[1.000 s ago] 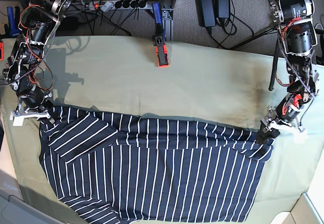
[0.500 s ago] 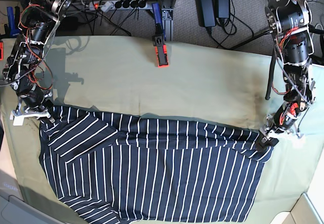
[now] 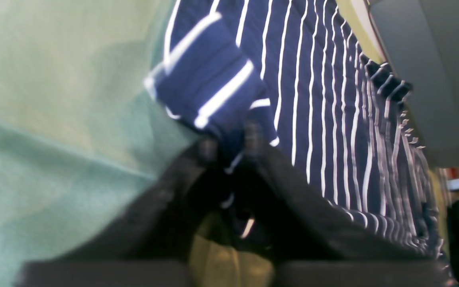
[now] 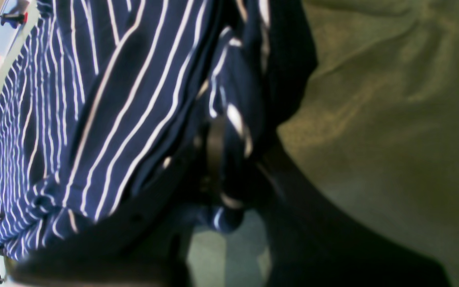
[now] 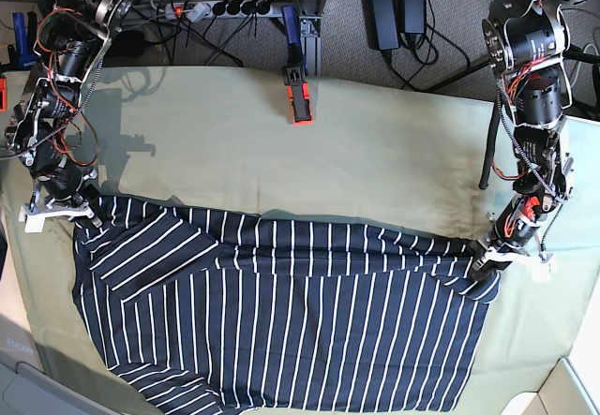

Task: Fold the T-shirt properly
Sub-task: 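Drag both held edges away from the robot, spreading the shirt flat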

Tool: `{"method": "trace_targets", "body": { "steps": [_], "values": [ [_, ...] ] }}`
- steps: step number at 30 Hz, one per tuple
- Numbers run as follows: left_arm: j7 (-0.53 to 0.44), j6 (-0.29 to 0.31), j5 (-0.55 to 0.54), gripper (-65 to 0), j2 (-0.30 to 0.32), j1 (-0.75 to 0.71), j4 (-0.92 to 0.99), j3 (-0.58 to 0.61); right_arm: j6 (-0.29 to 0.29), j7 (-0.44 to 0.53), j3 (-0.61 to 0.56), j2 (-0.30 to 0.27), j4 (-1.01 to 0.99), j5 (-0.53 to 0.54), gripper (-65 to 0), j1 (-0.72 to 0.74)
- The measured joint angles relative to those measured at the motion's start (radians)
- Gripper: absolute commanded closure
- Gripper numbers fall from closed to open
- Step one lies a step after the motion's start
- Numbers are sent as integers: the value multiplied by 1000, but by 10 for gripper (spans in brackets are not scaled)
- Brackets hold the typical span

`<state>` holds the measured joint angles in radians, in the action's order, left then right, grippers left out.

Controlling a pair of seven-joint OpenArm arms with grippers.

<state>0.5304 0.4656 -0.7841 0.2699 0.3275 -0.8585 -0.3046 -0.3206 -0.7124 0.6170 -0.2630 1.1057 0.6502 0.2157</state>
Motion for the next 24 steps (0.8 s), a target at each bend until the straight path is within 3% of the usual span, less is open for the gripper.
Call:
{"method": "trace_targets", "body": {
  "steps": [2,5,15,24],
  "values": [
    [-4,53,8,0,-1,0,1,0,0,-4,0,0,0,0,0,0],
    [-3,194,-19,0,2,0,2,0,0,-16,0,0,0,18,0,0],
    [102,197,-144,0,31,-38,-14,0,-8,-61,0,-6,17,67,0,-12],
    [114,202,-158,0,61,-192,-198,2,-16,-69,-2,-5,194,86,0,-182]
  ]
}}
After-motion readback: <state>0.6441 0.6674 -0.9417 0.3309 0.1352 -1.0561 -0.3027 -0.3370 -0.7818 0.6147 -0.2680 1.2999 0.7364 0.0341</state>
